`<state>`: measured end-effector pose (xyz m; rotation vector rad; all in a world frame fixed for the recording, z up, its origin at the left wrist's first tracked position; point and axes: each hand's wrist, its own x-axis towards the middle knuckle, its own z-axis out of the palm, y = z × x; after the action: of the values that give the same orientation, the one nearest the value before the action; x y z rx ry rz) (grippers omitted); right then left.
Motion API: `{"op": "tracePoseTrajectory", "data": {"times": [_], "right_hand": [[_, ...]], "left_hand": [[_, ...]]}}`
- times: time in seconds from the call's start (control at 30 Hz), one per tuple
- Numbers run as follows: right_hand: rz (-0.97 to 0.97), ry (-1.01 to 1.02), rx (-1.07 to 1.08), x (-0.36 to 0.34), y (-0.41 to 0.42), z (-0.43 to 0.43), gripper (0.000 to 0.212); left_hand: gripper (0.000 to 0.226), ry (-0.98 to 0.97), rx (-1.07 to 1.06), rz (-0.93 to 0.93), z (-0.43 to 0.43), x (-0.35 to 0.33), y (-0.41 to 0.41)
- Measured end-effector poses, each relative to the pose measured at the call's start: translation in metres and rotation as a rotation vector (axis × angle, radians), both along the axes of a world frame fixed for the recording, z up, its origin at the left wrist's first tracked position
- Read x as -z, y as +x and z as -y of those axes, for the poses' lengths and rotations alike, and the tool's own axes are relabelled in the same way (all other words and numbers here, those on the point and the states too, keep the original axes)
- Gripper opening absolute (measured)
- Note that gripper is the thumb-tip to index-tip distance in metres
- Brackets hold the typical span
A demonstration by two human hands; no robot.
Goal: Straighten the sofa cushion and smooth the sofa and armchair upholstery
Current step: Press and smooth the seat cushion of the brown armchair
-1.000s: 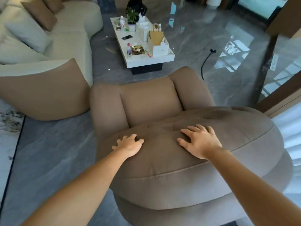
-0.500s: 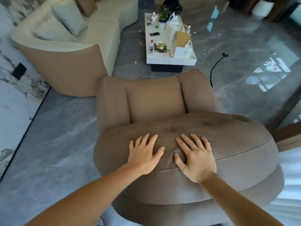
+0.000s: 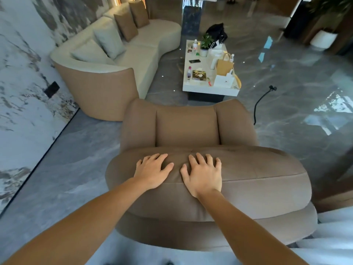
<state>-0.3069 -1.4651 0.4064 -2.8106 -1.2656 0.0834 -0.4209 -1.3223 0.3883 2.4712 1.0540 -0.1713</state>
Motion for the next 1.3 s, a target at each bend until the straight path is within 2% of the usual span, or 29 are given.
{"op": "tracePoseTrajectory", "data": {"times": [0.13, 0.23, 0.37, 0.5, 0.63, 0.97, 1.3], "right_hand": [[-0.092, 0.007, -0.111, -0.008, 0.003, -0.003, 0.075], [-0.082, 0.008, -0.223, -0.009, 0.026, 0.031, 0.069], [-0.011, 0.028, -0.042, -0.004, 0.071, 0.095, 0.071], [-0.027, -0.021, 0.055, 0.007, 0.079, 0.113, 0.071], [-0.019, 0.016, 0.081, 0.015, 0.072, 0.112, 0.067], [-0.057, 0.03, 0.094, 0.005, 0.077, 0.099, 0.076], [-0.118, -0.028, 0.12, -0.001, 0.068, 0.098, 0.066]], "left_hand": [[0.067, 0.024, -0.029, -0.006, 0.009, -0.007, -0.001], [0.069, 0.069, -0.021, 0.045, 0.021, -0.01, -0.002], [0.072, 0.202, 0.02, 0.179, 0.049, -0.006, -0.005], [0.069, 0.252, 0.095, 0.119, 0.061, 0.005, -0.005], [0.064, 0.316, 0.086, 0.131, 0.063, 0.008, -0.007], [0.058, 0.267, 0.037, 0.086, 0.044, 0.002, -0.003], [0.062, 0.222, 0.053, 0.032, 0.047, -0.001, -0.008]]}}
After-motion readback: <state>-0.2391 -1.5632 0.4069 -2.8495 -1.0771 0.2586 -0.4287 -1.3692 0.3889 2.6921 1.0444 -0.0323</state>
